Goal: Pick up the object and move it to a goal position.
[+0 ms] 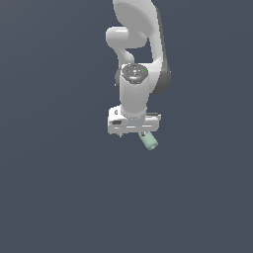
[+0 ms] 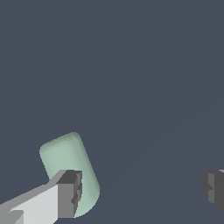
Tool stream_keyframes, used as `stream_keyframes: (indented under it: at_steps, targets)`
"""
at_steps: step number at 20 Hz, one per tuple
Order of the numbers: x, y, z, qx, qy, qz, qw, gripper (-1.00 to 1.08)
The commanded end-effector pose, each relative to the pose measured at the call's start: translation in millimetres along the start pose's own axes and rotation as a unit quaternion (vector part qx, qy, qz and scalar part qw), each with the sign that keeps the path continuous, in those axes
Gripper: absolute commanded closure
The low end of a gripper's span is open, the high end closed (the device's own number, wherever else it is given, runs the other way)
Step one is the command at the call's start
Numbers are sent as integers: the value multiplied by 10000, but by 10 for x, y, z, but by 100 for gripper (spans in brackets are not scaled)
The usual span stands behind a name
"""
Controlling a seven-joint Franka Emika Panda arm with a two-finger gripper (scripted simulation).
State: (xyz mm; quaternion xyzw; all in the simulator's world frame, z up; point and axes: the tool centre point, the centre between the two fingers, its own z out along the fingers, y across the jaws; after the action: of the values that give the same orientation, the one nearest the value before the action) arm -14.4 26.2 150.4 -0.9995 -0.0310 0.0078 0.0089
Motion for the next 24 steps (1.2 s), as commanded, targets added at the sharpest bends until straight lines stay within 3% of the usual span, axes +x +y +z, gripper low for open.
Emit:
stream_keyframes:
  at_steps: [1,12,24]
  targets:
    - [-62,-138,104,-25,4,-271,9996,-92]
    - [-449,-789,571,-101,49,-1629,9866,-92]
    - [-515,-874,713,-102,51,-1811,9834,-92]
